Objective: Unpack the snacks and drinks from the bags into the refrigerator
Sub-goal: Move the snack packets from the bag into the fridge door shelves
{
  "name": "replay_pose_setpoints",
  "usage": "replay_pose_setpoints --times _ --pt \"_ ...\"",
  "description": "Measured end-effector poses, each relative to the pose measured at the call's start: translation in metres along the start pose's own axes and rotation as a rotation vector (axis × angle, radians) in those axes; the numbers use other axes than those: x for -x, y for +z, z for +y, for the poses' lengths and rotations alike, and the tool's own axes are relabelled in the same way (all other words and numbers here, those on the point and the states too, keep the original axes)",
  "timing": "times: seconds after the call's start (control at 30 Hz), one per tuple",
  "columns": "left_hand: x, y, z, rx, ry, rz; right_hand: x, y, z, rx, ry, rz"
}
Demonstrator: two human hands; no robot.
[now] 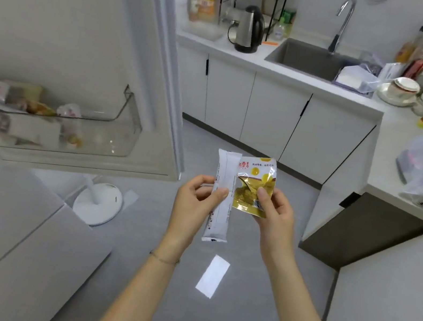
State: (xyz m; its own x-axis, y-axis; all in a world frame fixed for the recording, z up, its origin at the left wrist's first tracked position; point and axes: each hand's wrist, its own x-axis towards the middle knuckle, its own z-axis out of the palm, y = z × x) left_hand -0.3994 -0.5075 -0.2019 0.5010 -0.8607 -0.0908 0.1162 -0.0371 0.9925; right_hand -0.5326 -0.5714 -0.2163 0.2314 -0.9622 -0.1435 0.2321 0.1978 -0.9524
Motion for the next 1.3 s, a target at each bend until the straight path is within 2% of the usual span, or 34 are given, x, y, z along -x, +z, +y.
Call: replay_pose_setpoints --times 0.27,0.43,0.63,0.93,1.17,1.3 --pt "0.029 -0.110 0.020 0.024 0.046 0.053 0.044 0.098 0.013 0.041 -0.082 -0.120" --pt "0.048 -0.164 0.042 0.075 0.102 0.154 0.067 0.150 0.010 0.089 -0.152 -0.237" --pt "0.068 -0.202 0.064 0.112 0.182 0.307 0.080 0.199 -0.006 0.174 -0.266 -0.430" --pt "0.082 -0.241 0.098 0.182 0.243 0.460 0.090 0.259 -0.036 0.225 -0.295 -0.668" --pt "0.074 -0.274 0.117 0.159 0.312 0.487 0.097 0.295 -0.049 0.211 -0.304 -0.696" --pt "0.062 -0.292 0.131 0.135 0.348 0.435 0.091 0.312 -0.056 0.173 -0.320 -0.644"
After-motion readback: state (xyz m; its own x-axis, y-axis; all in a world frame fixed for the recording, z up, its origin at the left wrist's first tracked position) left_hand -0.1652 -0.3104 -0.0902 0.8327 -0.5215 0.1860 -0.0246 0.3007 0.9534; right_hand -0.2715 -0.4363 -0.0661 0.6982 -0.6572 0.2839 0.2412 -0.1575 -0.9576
